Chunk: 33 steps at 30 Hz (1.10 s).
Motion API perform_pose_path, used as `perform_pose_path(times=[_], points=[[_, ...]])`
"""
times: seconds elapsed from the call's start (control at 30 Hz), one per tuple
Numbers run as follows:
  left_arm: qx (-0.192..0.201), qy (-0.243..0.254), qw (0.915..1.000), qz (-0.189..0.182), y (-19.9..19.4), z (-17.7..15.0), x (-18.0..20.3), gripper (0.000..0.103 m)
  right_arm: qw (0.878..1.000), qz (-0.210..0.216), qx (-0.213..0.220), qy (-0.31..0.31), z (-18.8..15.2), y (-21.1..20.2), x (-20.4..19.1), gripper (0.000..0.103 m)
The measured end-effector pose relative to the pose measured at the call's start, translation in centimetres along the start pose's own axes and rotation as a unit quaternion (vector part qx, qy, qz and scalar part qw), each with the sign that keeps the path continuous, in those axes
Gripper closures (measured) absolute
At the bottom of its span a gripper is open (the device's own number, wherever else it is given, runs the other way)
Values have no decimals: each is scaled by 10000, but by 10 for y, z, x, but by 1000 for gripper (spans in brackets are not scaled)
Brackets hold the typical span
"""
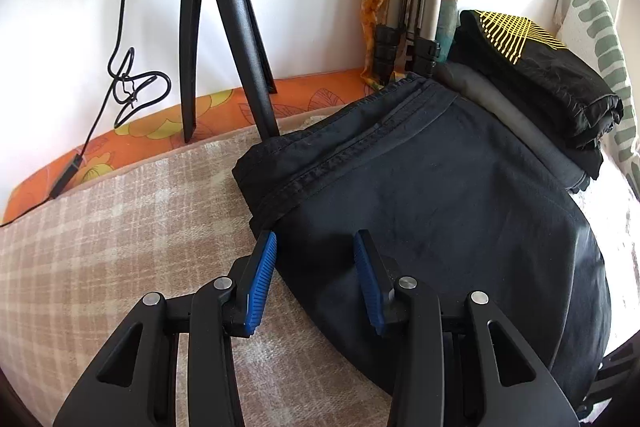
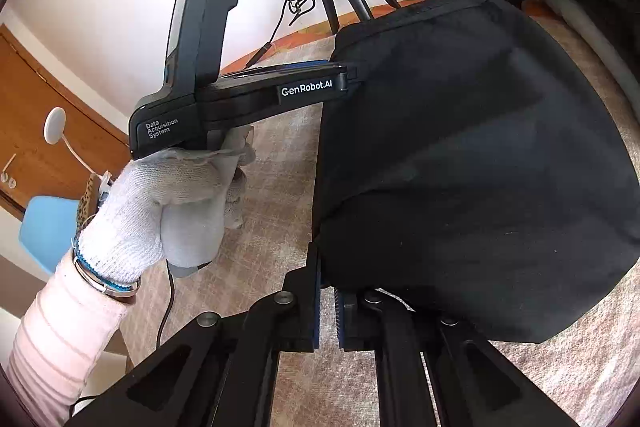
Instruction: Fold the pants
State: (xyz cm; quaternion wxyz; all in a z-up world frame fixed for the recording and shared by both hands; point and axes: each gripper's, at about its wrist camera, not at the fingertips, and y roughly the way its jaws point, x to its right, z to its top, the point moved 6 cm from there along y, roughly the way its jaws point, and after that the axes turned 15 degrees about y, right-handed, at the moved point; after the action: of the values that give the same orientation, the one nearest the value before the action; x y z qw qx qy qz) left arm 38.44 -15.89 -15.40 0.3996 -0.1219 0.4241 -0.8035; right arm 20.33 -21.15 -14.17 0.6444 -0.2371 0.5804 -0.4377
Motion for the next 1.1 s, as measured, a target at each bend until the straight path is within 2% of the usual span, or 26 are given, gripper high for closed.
perform_pose_path(times=[0.1, 0.33, 0.4, 0.43, 0.57, 0.6, 0.67, 0.8, 0.93, 1.03, 1.1], points=[[-46, 63, 9999, 114, 8, 0, -2, 64, 9988, -136, 118, -449, -2, -12, -8, 103], [42, -61, 9998, 208, 12, 10, -13, 64, 9987, -73, -245, -446, -10, -1, -2, 103], [122, -326, 9988, 350, 1, 10, -27, 64, 9961, 82, -588, -648, -18, -3, -7, 103], [158, -507, 9978, 397, -6, 9, -36, 64, 9961, 116, -563, -673, -19, -9, -8, 103], [475, -1097, 9928, 116, -43, 0, -51, 64, 9967, 179, -286, -741, -14, -45, -8, 92], [522, -1146, 9920, 90, -53, -2, -49, 64, 9968, 174, -107, -776, -8, -56, -10, 85], [564, -1194, 9912, -23, -69, -8, -38, 57, 9964, 137, 260, -797, 9, -76, -7, 64], [768, -906, 9920, -420, -91, -11, 13, 57, 9953, -127, 702, -658, 52, -91, 10, 64], [765, -174, 9947, -669, -94, -21, 82, 57, 9931, -524, 818, -656, 95, -84, 35, 64], [314, 344, 9961, -743, -74, -40, 119, 57, 9939, -665, 624, -613, 120, -69, 49, 64], [94, 616, 9968, -509, -62, -53, 130, 57, 9944, -736, 496, -572, 130, -63, 58, 64]])
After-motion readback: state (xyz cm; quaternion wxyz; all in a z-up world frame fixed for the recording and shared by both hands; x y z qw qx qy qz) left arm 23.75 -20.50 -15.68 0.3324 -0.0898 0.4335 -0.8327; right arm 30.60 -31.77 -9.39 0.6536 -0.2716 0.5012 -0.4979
